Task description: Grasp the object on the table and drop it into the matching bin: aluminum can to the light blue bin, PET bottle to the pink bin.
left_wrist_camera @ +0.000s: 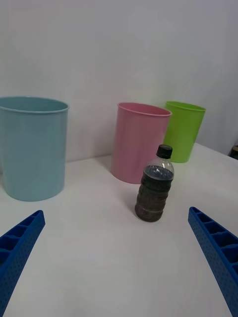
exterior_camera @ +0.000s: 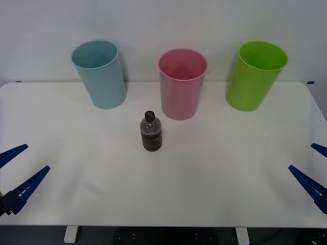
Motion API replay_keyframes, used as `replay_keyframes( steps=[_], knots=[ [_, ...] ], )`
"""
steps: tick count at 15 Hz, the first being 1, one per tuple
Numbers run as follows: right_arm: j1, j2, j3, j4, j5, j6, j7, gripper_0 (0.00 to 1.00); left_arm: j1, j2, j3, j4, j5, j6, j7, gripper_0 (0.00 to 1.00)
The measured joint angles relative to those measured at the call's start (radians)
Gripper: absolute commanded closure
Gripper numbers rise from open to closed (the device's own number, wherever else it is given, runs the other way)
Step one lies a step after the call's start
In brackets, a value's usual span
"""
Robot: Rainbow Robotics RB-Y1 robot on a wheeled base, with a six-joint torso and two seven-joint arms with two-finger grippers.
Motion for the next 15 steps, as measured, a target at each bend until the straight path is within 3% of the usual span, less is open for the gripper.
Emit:
replay_keyframes(
  steps=[10,15],
  knots=[
    [0.037,0.028,0.038,-0.018,-0.022,0.003,0.029,0.00,0.000,0.000,0.000,0.000,0.000,0.000,0.000,0.00],
    [0.018,0.027,0.063,-0.018,0.024,-0.050,0.070,0.00,0.000,0.000,0.000,0.000,0.000,0.000,0.000,0.00]
  ],
)
